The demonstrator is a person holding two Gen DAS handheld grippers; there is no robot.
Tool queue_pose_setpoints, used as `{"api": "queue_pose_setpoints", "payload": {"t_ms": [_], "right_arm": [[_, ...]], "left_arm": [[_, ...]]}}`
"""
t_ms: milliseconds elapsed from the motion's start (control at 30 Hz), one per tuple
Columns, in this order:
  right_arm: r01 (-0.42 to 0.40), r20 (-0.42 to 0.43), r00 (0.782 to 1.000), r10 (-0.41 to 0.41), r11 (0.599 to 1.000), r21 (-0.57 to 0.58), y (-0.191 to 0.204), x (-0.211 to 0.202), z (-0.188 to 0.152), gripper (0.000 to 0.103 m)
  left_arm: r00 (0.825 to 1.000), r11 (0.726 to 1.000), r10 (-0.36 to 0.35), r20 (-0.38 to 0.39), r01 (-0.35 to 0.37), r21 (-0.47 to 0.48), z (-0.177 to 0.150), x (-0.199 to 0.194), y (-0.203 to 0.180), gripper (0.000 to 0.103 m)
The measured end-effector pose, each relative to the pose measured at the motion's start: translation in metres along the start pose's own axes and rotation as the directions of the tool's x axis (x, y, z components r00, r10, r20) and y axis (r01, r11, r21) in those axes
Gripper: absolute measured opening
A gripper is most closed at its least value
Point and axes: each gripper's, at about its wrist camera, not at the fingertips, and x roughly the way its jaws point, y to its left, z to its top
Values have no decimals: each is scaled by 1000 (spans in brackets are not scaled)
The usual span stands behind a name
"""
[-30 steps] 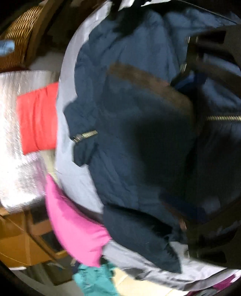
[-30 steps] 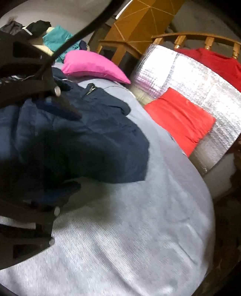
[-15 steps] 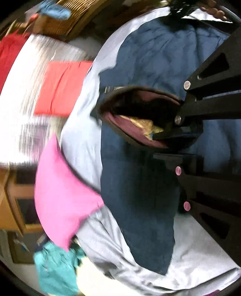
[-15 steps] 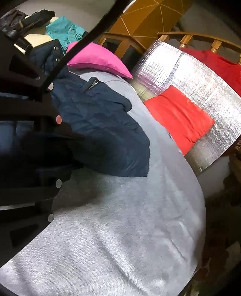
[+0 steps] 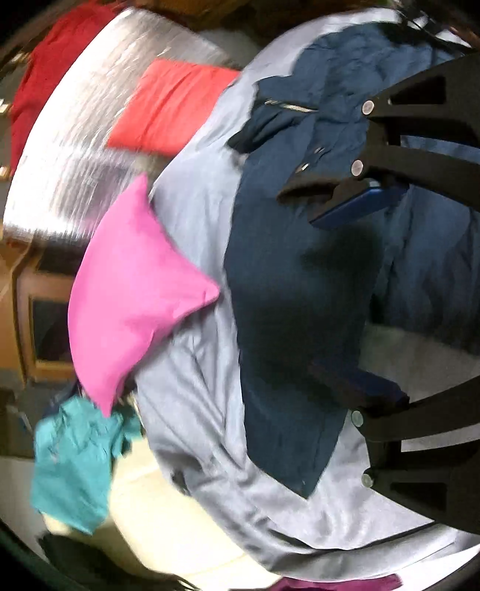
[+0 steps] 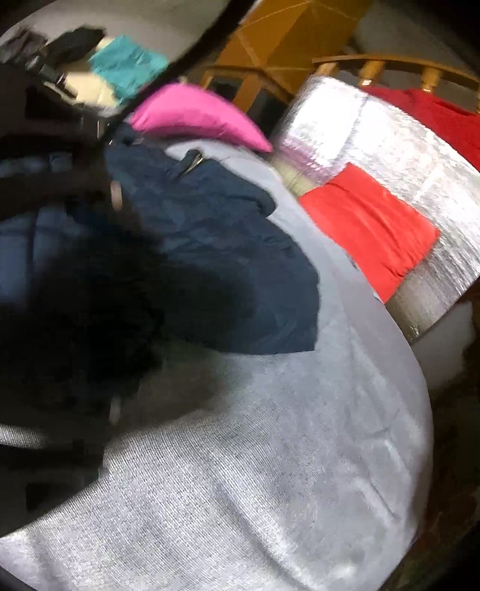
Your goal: Fold large clothes
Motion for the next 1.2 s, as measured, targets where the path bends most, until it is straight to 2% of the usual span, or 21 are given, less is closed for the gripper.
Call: {"api": "queue_pose_setpoints", "payload": {"t_ms": [33, 133, 200, 233, 267, 333, 400, 500, 533, 567, 633, 700, 767, 833, 867, 933, 1000, 1033, 1100, 1133, 1200], "right_arm": [[17, -8, 1000, -17, 1000, -17, 3, 2, -1, 32], [34, 46, 998, -32, 998, -52, 15, -15, -1, 30], [47, 93, 995, -39, 995, -93, 26, -29, -2, 35], [62, 96, 994, -53, 994, -93, 27, -32, -3, 51], [74, 64, 996, -68, 993, -90, 25, -29, -4, 71], [95, 22, 995, -93, 994, -59, 18, -25, -6, 72], [114, 39, 993, -113, 993, -33, 15, -32, -6, 72], [123, 185, 976, -116, 992, -26, 21, -68, -5, 72], [120, 221, 969, -111, 992, -31, 24, -76, -6, 72], [118, 252, 962, -106, 992, -36, 26, -84, -5, 72], [120, 308, 946, -101, 992, -44, 31, -94, -8, 72], [117, 324, 942, -93, 991, -57, 37, -94, -11, 72], [121, 319, 943, -91, 990, -77, 43, -89, -12, 72], [128, 314, 945, -94, 988, -91, 47, -84, -13, 72], [127, 308, 947, -92, 987, -97, 49, -81, -14, 72], [120, 293, 953, -84, 987, -108, 52, -75, -14, 72], [116, 288, 955, -78, 986, -120, 54, -71, -15, 72], [117, 288, 955, -76, 985, -126, 55, -70, -15, 72], [122, 294, 953, -76, 982, -142, 57, -69, -16, 72], [125, 300, 951, -76, 981, -148, 58, -69, -16, 72], [128, 306, 949, -78, 981, -144, 56, -72, -17, 72]], "left_arm": [[1000, 1000, 2, 1, -2, -27, 1, -1, 9, 74], [999, 989, 50, 3, -49, -143, 2, -5, 50, 74], [997, 970, 77, -9, -77, -230, 3, -3, 79, 74], [996, 961, 81, -23, -84, -262, 2, -1, 91, 74], [996, 949, 79, -48, -90, -302, 1, 3, 104, 75], [994, 920, 54, -96, -87, -381, -6, 13, 127, 75], [989, 891, 3, -149, -70, -449, -12, 26, 145, 75], [977, 853, -97, -190, -16, -521, -20, 44, 155, 75], [971, 841, -138, -197, 10, -540, -21, 49, 156, 75], [959, 816, -201, -201, 50, -576, -23, 58, 157, 75], [942, 778, -270, -197, 94, -621, -26, 69, 154, 75], [915, 725, -356, -191, 142, -674, -30, 84, 150, 75], [900, 676, -407, -156, 182, -714, -31, 94, 145, 75], [897, 658, -419, -143, 192, -728, -30, 102, 144, 73], [903, 642, -413, -123, 192, -742, -29, 105, 146, 72], [910, 616, -404, -91, 197, -763, -28, 108, 150, 64], [916, 613, -391, -86, 190, -767, -24, 113, 151, 37], [919, 616, -385, -84, 188, -765, -23, 117, 152, 33], [921, 601, -386, -46, 213, -770, -23, 118, 153, 17], [923, 600, -383, -36, 219, -770, -21, 117, 153, 15], [936, 627, -352, -11, 227, -745, -10, 105, 150, 9]]}}
